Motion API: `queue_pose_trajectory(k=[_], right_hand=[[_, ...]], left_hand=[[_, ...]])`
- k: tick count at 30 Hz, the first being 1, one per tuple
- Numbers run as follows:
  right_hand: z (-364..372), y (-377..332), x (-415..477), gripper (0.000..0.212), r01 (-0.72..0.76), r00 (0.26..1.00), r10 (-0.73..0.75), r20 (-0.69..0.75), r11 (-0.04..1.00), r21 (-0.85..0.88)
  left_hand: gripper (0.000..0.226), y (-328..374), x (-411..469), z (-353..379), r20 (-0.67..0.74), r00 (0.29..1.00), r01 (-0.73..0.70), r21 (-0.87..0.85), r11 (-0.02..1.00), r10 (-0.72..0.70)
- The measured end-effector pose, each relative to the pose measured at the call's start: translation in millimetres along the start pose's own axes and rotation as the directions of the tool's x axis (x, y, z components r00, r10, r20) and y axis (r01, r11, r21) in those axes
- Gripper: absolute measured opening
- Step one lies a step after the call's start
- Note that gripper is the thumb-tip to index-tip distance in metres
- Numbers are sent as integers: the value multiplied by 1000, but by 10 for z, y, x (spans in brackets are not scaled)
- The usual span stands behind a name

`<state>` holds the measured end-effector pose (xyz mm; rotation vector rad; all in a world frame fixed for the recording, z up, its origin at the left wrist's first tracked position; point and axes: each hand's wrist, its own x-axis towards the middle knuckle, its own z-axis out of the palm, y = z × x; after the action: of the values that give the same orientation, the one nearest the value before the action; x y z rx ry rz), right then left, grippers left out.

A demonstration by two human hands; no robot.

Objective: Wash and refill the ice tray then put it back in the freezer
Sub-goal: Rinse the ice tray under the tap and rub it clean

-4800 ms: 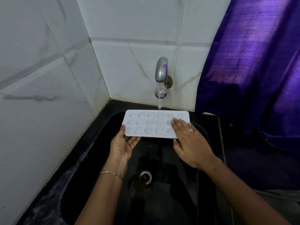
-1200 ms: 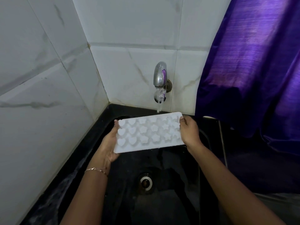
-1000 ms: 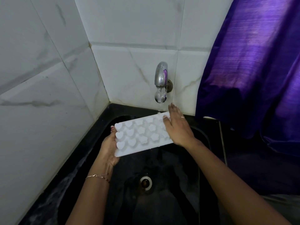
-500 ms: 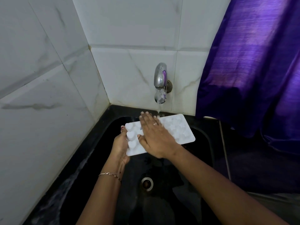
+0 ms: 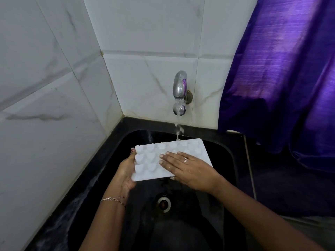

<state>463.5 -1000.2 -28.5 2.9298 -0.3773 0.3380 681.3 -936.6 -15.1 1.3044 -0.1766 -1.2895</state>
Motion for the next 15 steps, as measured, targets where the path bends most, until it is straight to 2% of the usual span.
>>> queue_pose_trajectory(k=[4, 6, 8, 11, 13, 15], right_hand=[[-30, 99, -241, 65, -40, 999, 40, -32, 999, -20], [-6, 125, -321, 72, -131, 989, 134, -58, 990, 44], [34, 106, -389, 71, -245, 960, 264, -90, 953, 179], [72, 58, -431, 50, -377, 876, 469, -117, 814, 441], [53, 20, -423, 39, -459, 814, 579, -39, 683, 569], [48, -3, -424, 33, -552, 756, 649, 88, 558, 620]], left_hand=[[32, 37, 5, -241, 13, 994, 106, -30, 994, -105], [30, 49, -27, -312, -1, 989, 151, -24, 988, -151], [30, 46, -75, -363, -3, 984, 177, 5, 984, -177], [27, 37, -126, -460, -15, 983, 182, 78, 980, -181], [32, 21, -146, -522, 22, 977, 208, 129, 970, -212], [42, 11, -201, -545, 25, 973, 220, 216, 951, -231]])
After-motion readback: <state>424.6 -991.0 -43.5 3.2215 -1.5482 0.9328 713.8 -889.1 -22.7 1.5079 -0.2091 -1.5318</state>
